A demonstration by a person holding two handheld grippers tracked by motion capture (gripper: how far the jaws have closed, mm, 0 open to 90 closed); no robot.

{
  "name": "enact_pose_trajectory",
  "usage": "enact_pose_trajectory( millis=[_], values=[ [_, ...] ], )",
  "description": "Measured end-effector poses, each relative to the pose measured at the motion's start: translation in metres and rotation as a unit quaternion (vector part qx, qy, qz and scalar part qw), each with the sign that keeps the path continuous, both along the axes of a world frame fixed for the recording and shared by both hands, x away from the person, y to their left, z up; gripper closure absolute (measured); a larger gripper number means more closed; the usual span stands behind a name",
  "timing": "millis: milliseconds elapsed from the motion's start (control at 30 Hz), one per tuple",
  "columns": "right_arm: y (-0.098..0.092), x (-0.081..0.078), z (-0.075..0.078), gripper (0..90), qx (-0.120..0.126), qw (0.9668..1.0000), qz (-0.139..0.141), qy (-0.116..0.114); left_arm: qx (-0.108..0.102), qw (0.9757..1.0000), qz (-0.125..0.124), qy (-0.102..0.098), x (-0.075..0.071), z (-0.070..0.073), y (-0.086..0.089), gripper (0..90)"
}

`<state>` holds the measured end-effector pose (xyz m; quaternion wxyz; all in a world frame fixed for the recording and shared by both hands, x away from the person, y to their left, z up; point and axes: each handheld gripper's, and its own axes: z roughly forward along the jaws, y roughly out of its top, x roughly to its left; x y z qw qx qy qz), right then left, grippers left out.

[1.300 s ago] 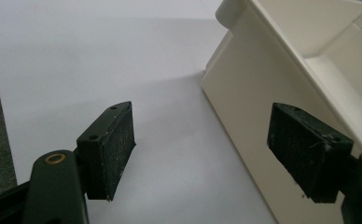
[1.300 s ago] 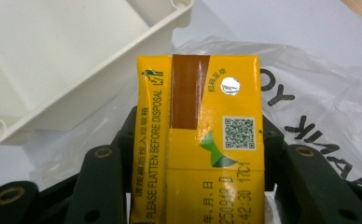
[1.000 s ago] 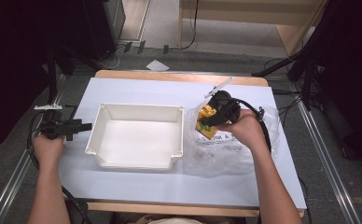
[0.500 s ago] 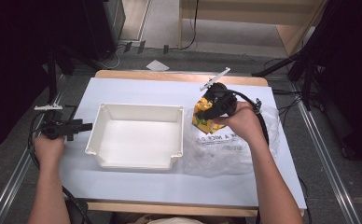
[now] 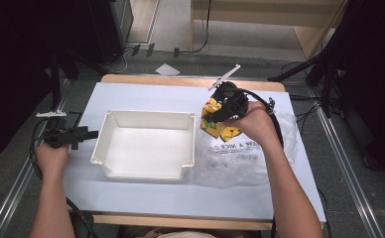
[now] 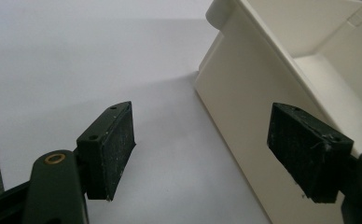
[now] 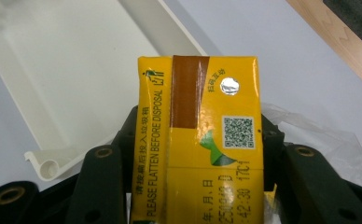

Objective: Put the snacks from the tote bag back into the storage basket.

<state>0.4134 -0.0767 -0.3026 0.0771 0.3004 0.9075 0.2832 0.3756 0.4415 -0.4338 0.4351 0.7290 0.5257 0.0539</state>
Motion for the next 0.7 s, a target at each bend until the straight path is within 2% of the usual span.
enact_pose_trajectory(
  millis=[700],
  values=[
    [0.022,0.003,0.011,52.8,-0.002,0.9996,0.029,-0.002,-0.002,1.0,-0.003,-0.001,0.0,-0.001,0.0,24.3]
  ],
)
